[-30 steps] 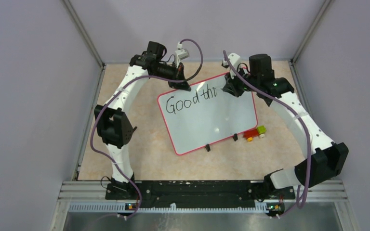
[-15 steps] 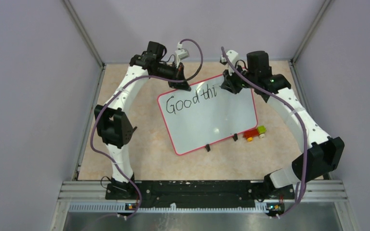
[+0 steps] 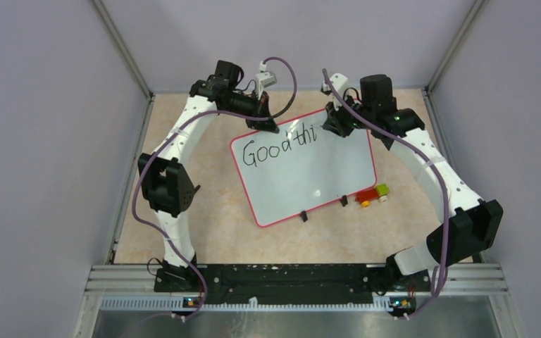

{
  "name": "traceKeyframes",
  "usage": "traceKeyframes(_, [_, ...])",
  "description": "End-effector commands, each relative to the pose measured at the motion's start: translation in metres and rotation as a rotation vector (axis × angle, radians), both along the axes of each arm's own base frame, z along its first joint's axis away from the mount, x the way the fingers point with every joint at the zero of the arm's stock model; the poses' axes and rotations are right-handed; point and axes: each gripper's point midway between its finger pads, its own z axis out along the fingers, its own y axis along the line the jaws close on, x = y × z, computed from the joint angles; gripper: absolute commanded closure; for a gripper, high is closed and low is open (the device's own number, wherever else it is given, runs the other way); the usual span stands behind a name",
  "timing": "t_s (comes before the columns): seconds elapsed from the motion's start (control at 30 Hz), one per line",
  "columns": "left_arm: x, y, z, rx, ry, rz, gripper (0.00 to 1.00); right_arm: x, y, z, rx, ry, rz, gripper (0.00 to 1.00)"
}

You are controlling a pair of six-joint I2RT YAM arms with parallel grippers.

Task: Write a sentence on the whiteboard

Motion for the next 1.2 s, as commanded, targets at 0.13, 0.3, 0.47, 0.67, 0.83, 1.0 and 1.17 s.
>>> traceKeyframes(0.13, [-0.001,-0.005,-0.009,0.045,-0.081,-0.045,1.0,-0.002,-0.001,0.02,0.009,-0.061,-0.002,1.0])
traceKeyframes(0.3, [-0.001,-0.005,-0.009,0.045,-0.08,-0.044,1.0,-0.021,0.006,0.051,0.075,-0.082,0.052,1.0])
traceKeyframes(0.47, [-0.002,-0.005,-0.01,0.046,-0.075,-0.045,1.0,-0.025,-0.003,0.045,0.048,-0.075,0.039,1.0])
traceKeyframes(0.67, [-0.003,-0.004,-0.01,0.046,-0.075,-0.046,1.0,-0.024,-0.017,0.03,0.039,-0.058,0.02,1.0])
traceKeyframes(0.83, [-0.003,-0.005,-0.012,0.046,-0.07,-0.048,1.0,-0.022,-0.017,0.015,0.028,-0.047,0.017,1.0])
traceKeyframes(1.0, [-0.003,-0.005,-0.012,0.044,-0.07,-0.048,1.0,-0.013,-0.019,0.011,0.022,-0.058,-0.009,1.0])
traceKeyframes(1.17, [-0.004,-0.005,-0.012,0.045,-0.068,-0.049,1.0,-0.006,-0.016,0.016,0.036,-0.077,-0.017,1.0])
